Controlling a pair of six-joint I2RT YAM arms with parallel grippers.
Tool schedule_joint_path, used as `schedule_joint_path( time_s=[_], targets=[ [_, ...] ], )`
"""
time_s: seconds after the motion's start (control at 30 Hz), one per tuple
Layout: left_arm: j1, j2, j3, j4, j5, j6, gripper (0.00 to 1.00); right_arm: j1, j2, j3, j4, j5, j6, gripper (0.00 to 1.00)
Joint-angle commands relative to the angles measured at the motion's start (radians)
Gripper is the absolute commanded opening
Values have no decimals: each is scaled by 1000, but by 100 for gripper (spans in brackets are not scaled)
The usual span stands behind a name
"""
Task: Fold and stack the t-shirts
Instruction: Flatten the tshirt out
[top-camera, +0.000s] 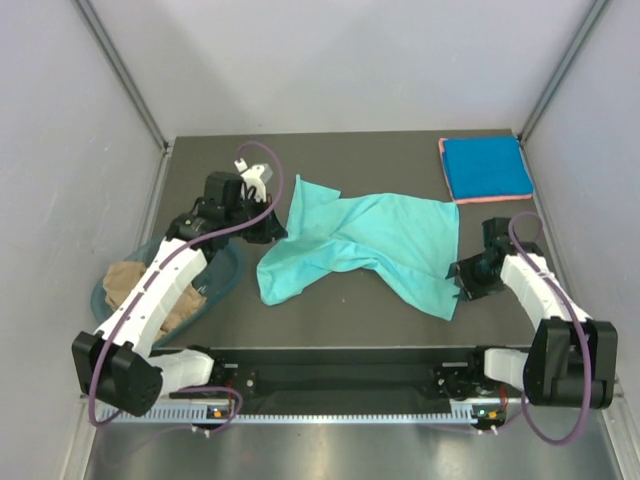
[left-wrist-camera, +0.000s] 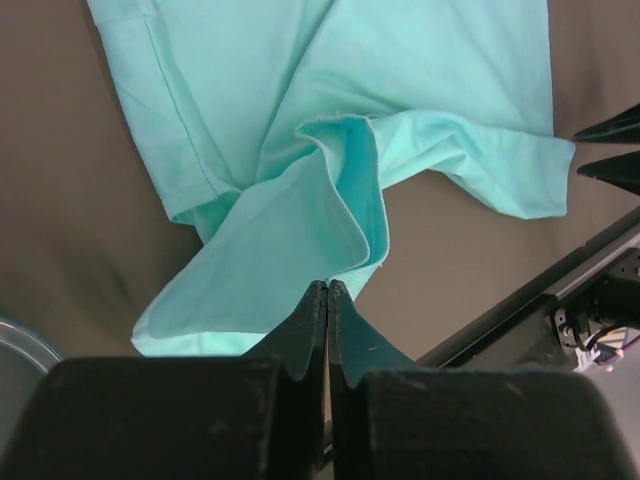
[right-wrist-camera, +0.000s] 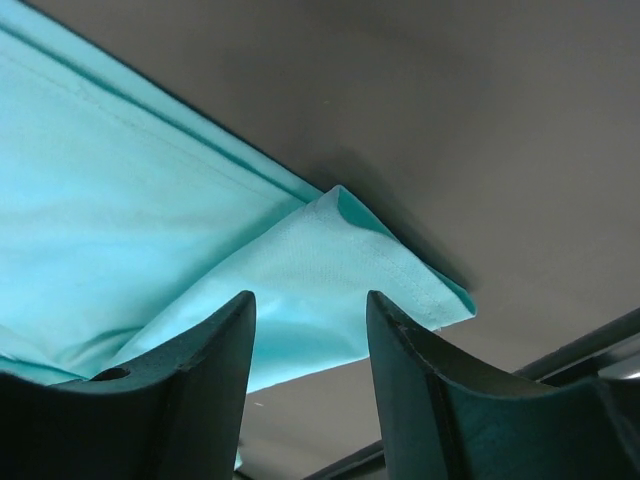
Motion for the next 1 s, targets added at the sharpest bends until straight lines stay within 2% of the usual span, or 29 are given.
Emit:
schedule_joint_path(
  time_s=[0.0,0.27,0.83,0.93,0.97],
  targets=[
    [-1,-56,-24,56,28,7,0,-8,41,60,-19,-3,88,49],
    [-3,-99,-59,74,68,14,0,-54,155,121,-44,26,130,47],
    [-4,-125,-68,74,92,24,0,-112,330,120,-21,-17,134,40],
    [-4,-128,-70,76,84,22,0,-114,340,123,-22,-17,130,35],
    [-4,-130,-71,76,83,19,0,-117,342,126,-24,-14,128,29]
  ],
)
